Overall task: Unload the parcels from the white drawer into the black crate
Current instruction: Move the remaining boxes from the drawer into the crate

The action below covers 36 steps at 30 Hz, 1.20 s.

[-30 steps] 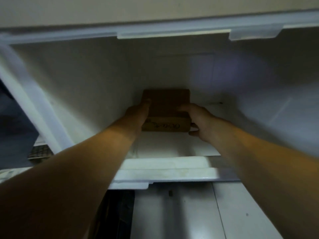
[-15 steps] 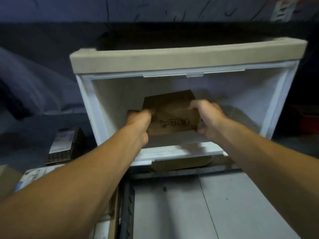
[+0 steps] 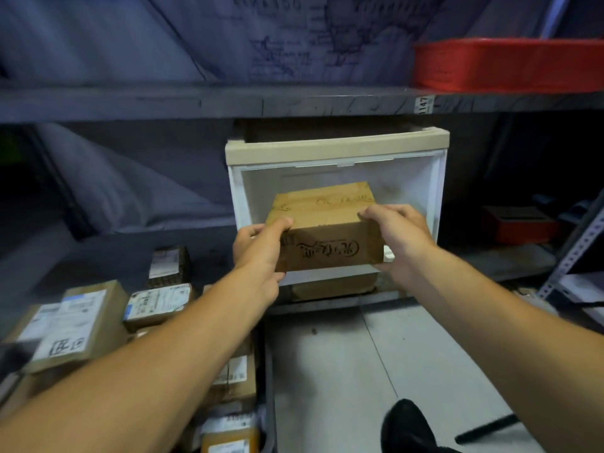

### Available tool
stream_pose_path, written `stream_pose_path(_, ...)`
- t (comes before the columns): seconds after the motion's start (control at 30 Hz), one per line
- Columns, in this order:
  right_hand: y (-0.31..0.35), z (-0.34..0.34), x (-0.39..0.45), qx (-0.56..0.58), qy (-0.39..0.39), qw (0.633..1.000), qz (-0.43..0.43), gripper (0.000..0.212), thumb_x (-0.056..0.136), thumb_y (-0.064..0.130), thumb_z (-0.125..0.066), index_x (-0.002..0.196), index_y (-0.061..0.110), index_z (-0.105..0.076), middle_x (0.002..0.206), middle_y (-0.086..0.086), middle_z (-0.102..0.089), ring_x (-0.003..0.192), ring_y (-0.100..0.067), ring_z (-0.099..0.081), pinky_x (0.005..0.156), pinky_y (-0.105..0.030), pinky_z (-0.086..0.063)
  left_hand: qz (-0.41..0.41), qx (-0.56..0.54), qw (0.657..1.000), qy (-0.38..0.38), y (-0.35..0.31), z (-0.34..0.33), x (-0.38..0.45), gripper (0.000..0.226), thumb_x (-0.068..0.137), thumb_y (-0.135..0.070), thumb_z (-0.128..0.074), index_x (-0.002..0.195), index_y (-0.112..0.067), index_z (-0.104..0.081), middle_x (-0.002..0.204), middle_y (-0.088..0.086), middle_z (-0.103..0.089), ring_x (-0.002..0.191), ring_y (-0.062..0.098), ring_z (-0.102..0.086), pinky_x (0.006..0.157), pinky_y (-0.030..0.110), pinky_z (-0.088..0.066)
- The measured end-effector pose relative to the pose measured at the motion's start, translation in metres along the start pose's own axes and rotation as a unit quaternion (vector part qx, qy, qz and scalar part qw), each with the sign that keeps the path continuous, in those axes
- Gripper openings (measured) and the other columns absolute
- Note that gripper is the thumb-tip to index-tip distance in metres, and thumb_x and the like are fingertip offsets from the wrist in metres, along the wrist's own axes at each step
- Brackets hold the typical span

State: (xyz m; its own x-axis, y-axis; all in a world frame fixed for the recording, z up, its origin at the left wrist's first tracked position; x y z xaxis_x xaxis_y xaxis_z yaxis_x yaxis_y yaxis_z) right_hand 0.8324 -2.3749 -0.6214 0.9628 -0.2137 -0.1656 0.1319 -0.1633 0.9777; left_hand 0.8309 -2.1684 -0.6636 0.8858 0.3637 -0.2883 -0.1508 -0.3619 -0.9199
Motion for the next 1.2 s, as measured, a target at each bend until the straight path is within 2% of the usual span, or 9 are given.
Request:
stream_pose_path(0.17, -0.021, -0.008, -0.037, 0.052, 0.01, 0.997, -0.049, 0.026, 0.09, 0.016, -0.075, 0.11, 0.021, -0.06, 0.105, -0.004, -0.063, 0.097, -0.023, -0.06, 0.074, -0.047, -0.056, -0.016, 0.003, 1.0, -0.017, -0.012, 0.034, -0.026, 0.03, 0.081, -0.03, -0.083, 0.1, -0.021, -0.062, 0.101, 0.003, -0.071, 0.092, 0.018, -0.066, 0.075, 0.035, -0.053)
stream_pose_path(0.3, -0.027, -0.018, -0.046, 0.078, 0.005, 0.995, -0.065, 0.027, 0.086, 0.017, -0.079, 0.106, 0.022, -0.062, 0.119, -0.008, -0.066, 0.115, -0.028, -0.059, 0.073, -0.051, -0.056, 0.0, -0.037, 0.999, -0.027, -0.018, 0.048, -0.036, 0.034, 0.078, -0.031, -0.086, 0.094, -0.019, -0.059, 0.099, 0.003, -0.068, 0.084, 0.011, -0.059, 0.07, 0.027, -0.042)
stream_pose_path(0.43, -0.025, -0.03, -0.047, 0.093, 0.014, 0.994, -0.061, 0.025, 0.088, 0.018, -0.078, 0.106, 0.022, -0.061, 0.117, -0.006, -0.064, 0.114, -0.025, -0.057, 0.066, -0.049, -0.052, 0.027, -0.109, 0.993, -0.028, -0.025, 0.046, -0.035, 0.042, 0.077, -0.03, -0.088, 0.102, -0.016, -0.057, 0.101, 0.005, -0.065, 0.085, 0.014, -0.061, 0.085, 0.034, -0.048)
stream_pose_path(0.53, -0.031, -0.04, -0.047, 0.093, 0.033, 0.994, -0.057, 0.027, 0.086, 0.019, -0.079, 0.104, 0.023, -0.059, 0.12, -0.008, -0.067, 0.115, -0.026, -0.059, 0.068, -0.049, -0.053, 0.052, -0.16, 0.986, -0.019, -0.02, 0.039, -0.038, 0.08, 0.064, -0.039, -0.095, 0.128, -0.014, -0.053, 0.122, 0.012, -0.065, 0.108, 0.028, -0.065, 0.104, 0.051, -0.05)
stream_pose_path(0.6, -0.033, -0.048, -0.051, 0.09, 0.045, 0.993, -0.053, 0.031, 0.086, 0.019, -0.079, 0.108, 0.023, -0.058, 0.119, -0.008, -0.069, 0.109, -0.025, -0.062, 0.076, -0.052, -0.054, 0.063, -0.174, 0.982, -0.038, -0.016, 0.036, -0.039, 0.091, 0.058, -0.044, -0.097, 0.13, -0.014, -0.049, 0.127, 0.013, -0.063, 0.117, 0.035, -0.062, 0.103, 0.063, -0.048)
stream_pose_path(0.73, -0.037, -0.057, -0.059, 0.079, 0.06, 0.994, -0.051, 0.04, 0.087, 0.02, -0.078, 0.12, 0.019, -0.056, 0.111, -0.006, -0.07, 0.095, -0.022, -0.063, 0.085, -0.052, -0.054, 0.069, -0.157, 0.984, -0.044, -0.014, 0.031, -0.042, 0.08, 0.068, -0.037, -0.093, 0.131, -0.019, -0.047, 0.118, 0.014, -0.065, 0.107, 0.034, -0.065, 0.091, 0.063, -0.055)
stream_pose_path(0.9, -0.044, -0.055, -0.061, 0.049, 0.102, 0.991, -0.073, 0.033, 0.084, 0.03, -0.08, 0.11, 0.017, -0.063, 0.114, -0.004, -0.069, 0.114, -0.024, -0.059, 0.086, -0.05, -0.055, 0.064, -0.124, 0.99, -0.022, -0.021, 0.036, -0.037, 0.058, 0.081, -0.034, -0.083, 0.126, -0.017, -0.052, 0.11, 0.013, -0.069, 0.093, 0.029, -0.069, 0.088, 0.054, -0.058)
stream_pose_path(1.07, -0.04, -0.028, -0.043, 0.032, 0.012, 0.997, -0.063, 0.039, 0.083, 0.055, -0.076, 0.109, 0.03, -0.06, 0.128, 0.0, -0.056, 0.116, -0.022, -0.054, 0.094, -0.045, -0.049, 0.051, -0.088, 0.994, -0.046, -0.032, 0.053, -0.026, 0.044, 0.083, -0.041, -0.078, 0.112, -0.018, -0.054, 0.11, 0.009, -0.067, 0.098, 0.03, -0.067, 0.091, 0.054, -0.056)
stream_pose_path(1.2, -0.04, -0.028, -0.037, 0.047, 0.075, 0.992, -0.093, 0.065, 0.083, 0.062, -0.072, 0.137, 0.03, -0.053, 0.138, -0.009, -0.052, 0.121, -0.029, -0.058, 0.09, -0.046, -0.051, 0.046, -0.049, 0.998, -0.02, -0.039, 0.061, -0.017, 0.028, 0.088, -0.038, -0.074, 0.106, -0.019, -0.064, 0.1, 0.009, -0.076, 0.09, 0.029, -0.074, 0.086, 0.05, -0.06)
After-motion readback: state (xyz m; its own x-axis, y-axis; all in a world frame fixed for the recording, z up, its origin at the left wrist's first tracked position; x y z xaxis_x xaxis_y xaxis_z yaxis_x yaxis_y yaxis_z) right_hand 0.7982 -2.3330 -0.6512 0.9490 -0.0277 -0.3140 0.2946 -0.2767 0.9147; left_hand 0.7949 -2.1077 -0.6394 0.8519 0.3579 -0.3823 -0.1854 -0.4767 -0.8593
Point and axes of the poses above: each hand's wrist, its own x-axis towards the middle knuckle, its own z-axis out of the back of the hand, y = z × x, the point moved 5 cm from there along x, towards the middle knuckle
